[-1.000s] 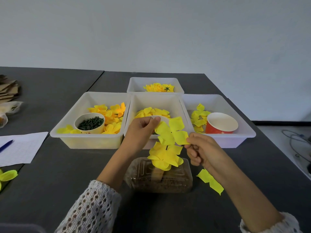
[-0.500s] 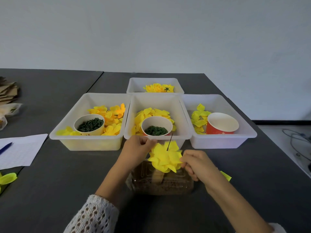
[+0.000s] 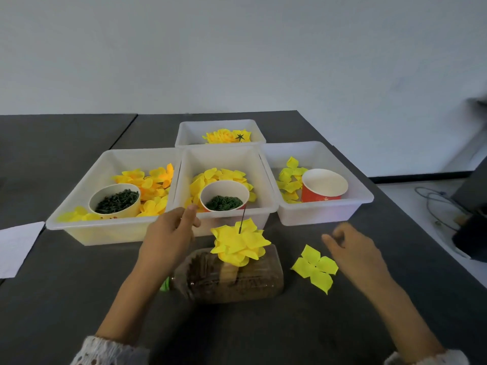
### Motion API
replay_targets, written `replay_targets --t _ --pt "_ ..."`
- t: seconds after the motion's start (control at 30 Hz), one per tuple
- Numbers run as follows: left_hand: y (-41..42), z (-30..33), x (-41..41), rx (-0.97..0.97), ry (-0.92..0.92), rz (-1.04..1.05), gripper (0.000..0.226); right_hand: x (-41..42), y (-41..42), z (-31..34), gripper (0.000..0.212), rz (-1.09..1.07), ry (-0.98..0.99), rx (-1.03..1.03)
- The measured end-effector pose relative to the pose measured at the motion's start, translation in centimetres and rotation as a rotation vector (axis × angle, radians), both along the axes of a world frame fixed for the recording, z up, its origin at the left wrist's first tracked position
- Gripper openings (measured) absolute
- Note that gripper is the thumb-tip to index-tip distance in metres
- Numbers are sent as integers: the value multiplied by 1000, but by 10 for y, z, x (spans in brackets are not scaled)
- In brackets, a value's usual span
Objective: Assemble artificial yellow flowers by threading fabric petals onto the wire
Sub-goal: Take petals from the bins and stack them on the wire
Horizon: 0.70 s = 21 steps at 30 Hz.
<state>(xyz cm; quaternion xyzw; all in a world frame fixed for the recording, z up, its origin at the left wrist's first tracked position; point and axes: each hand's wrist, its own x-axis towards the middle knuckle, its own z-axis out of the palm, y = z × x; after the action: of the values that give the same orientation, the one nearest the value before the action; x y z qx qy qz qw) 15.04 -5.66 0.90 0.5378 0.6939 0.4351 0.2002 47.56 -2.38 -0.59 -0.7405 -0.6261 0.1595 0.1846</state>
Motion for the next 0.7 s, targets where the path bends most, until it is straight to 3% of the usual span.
replay_targets --t 0.1,0.17,0.23,0.3,0.37,0.47,0.53,0.6,0.7 --pt "-3 15 4 68 -43 -5 37 11 -5 -36 49 -2 -283 -224" --pt "-6 25 10 103 -88 -25 34 11 -9 -53 45 42 -325 -198" --pt "-8 34 17 128 -118 -38 33 12 -10 -54 28 98 -287 -143" --pt "-12 41 24 159 -116 -70 31 13 -9 -44 18 100 -48 -117" --pt "-19 49 30 204 -103 -122 33 11 -11 -22 20 96 184 3" --pt "-29 67 41 199 -110 -250 42 -13 -25 33 28 141 298 365" --pt "-36 81 53 69 -116 -375 54 -39 -40 68 31 224 290 649" --pt "-42 91 69 -15 -87 -471 63 -65 -55 95 20 340 224 869" --pt "-44 106 87 22 -146 -424 62 -95 -64 112 10 483 80 1004"
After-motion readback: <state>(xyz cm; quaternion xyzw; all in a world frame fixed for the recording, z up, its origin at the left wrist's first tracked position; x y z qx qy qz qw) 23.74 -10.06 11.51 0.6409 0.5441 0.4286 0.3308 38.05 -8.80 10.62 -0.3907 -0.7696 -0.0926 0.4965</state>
